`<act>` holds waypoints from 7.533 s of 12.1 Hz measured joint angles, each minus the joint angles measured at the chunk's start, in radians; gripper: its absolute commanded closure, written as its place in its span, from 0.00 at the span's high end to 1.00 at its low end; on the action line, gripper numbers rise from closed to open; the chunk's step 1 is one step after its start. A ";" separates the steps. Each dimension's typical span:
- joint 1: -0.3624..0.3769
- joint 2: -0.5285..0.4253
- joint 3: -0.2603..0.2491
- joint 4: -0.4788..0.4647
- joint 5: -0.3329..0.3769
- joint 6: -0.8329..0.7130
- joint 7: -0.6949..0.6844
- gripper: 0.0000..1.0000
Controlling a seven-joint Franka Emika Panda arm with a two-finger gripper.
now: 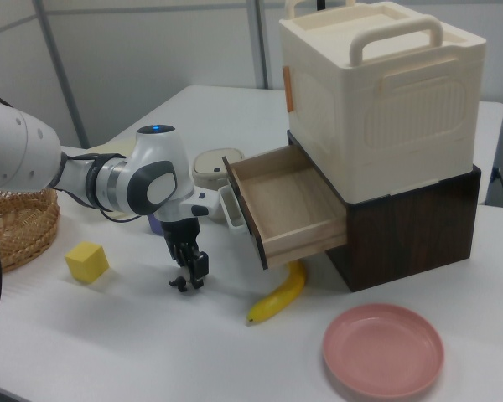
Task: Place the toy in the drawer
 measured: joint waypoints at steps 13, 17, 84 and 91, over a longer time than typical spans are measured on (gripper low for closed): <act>-0.056 -0.255 -0.016 0.237 -0.001 -0.398 -0.164 0.32; -0.050 -0.251 -0.009 0.268 -0.001 -0.397 -0.163 0.35; -0.061 -0.238 0.190 0.265 0.001 -0.513 -0.199 1.00; -0.075 -0.242 0.193 0.253 0.001 -0.513 -0.233 1.00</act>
